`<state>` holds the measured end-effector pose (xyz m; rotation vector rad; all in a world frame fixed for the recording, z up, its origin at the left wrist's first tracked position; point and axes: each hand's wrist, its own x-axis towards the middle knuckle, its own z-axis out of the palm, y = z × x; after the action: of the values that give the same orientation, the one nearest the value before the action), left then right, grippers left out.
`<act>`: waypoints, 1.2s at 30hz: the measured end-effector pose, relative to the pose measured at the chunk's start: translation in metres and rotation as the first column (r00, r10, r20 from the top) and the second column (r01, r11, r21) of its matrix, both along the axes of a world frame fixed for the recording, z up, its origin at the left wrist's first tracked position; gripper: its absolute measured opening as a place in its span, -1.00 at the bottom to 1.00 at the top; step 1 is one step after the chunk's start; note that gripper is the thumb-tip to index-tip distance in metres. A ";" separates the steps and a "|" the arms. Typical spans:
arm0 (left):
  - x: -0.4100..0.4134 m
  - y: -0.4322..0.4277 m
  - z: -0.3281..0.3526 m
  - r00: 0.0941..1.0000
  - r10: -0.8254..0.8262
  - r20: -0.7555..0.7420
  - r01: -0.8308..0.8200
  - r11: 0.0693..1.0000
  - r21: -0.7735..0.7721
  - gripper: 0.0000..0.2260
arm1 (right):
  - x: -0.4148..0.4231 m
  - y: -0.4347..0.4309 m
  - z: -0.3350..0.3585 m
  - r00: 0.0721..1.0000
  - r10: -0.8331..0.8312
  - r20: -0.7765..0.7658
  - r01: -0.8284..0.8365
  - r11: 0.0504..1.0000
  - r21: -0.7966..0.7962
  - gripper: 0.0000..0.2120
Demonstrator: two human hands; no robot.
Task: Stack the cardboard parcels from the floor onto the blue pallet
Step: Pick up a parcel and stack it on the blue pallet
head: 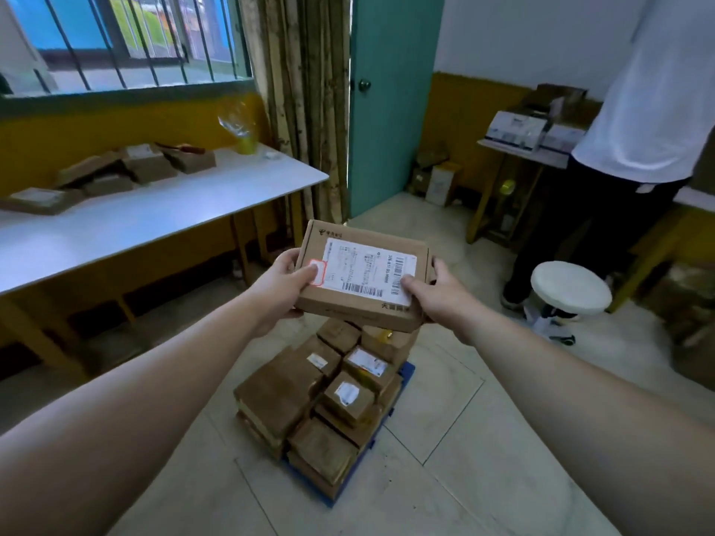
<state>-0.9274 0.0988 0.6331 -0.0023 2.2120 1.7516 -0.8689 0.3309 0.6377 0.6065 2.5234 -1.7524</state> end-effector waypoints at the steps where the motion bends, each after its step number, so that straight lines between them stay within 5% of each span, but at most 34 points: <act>1: -0.013 0.008 -0.001 1.000 -0.005 0.005 0.005 1.000 0.004 -0.67 | -0.013 0.009 -0.002 1.000 -0.001 -0.006 0.001 1.000 -0.001 -0.36; 5: -0.057 0.028 0.000 0.999 -0.004 0.038 0.004 1.000 0.017 -0.71 | -0.063 0.042 -0.006 0.998 0.065 -0.023 -0.066 0.996 -0.055 -0.32; 11: -0.103 0.040 -0.027 0.987 0.080 0.138 -0.094 0.991 0.098 -0.79 | -0.148 0.079 -0.028 0.943 0.321 0.090 -0.312 0.944 -0.104 -0.68; 16: -0.111 0.058 -0.080 0.891 0.437 0.126 -0.450 0.886 0.111 -0.71 | -0.192 0.080 -0.065 0.679 0.685 0.263 -0.707 0.707 -0.019 -0.45; 20: -0.117 0.073 -0.130 0.769 0.619 0.161 -0.635 0.768 0.081 -0.55 | -0.205 0.072 -0.118 0.588 0.766 0.258 -0.782 0.620 -0.059 -0.25; 26: -0.103 0.070 -0.232 0.847 0.433 0.308 -0.334 0.885 -0.326 -0.37 | -0.196 0.062 -0.243 0.511 0.724 0.463 -0.851 0.503 0.152 -0.22; 36: -0.047 0.056 -0.434 0.833 0.461 0.307 -0.220 0.783 -0.582 -0.63 | -0.154 0.030 -0.431 0.592 0.569 0.570 -0.805 0.388 0.449 -0.30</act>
<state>-0.9743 0.1551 0.1990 -0.9025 2.3472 1.0637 -1.0226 0.3612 0.2066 -0.2309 2.4920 -0.3545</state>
